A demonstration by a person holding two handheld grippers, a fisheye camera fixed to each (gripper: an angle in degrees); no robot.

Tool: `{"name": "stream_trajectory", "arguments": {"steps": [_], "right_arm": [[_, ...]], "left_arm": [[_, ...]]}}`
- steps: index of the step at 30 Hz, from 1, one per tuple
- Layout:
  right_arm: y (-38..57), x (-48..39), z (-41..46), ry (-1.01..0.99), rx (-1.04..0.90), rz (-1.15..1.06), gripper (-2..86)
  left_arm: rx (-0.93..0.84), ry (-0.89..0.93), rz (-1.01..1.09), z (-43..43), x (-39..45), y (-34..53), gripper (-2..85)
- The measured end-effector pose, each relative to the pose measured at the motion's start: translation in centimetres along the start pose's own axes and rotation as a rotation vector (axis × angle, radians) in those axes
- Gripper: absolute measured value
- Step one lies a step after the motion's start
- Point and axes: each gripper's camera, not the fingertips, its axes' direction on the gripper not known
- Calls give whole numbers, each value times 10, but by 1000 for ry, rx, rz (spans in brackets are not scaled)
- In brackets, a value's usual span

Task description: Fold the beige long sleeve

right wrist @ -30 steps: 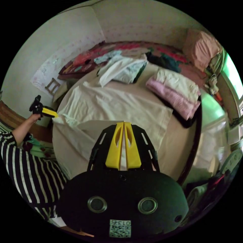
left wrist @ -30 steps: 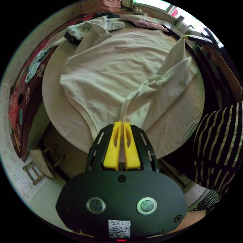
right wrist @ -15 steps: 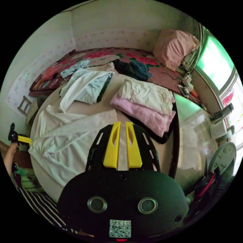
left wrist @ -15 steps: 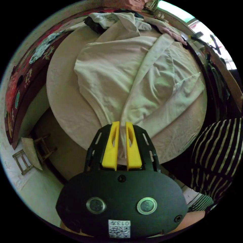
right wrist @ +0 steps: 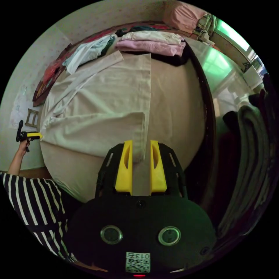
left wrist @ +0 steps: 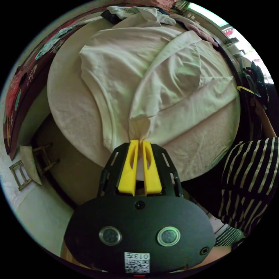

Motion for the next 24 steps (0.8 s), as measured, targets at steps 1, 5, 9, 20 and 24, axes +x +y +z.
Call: {"name": "stream_trajectory", "arguments": {"steps": [1,5,9,20,24], "right_arm": [[1,-3,3,3,-13,-4,79],[5,-24,22,85,-91,-66,29],[21,-32,5,110,-79,-84,13],[40,-32,-19,117,-32,-32,17],[25,-97,-27,200,74,-226,16]], "left_arm": [[-23,-8,10,-1,0,-6,15],[-60,-22,20,-8,-2,-17,9],[-52,-53,20,-21,-2,-24,7],[-37,-72,-133,-32,-43,2,5],[196,38,-98,-57,-27,24,3]]}}
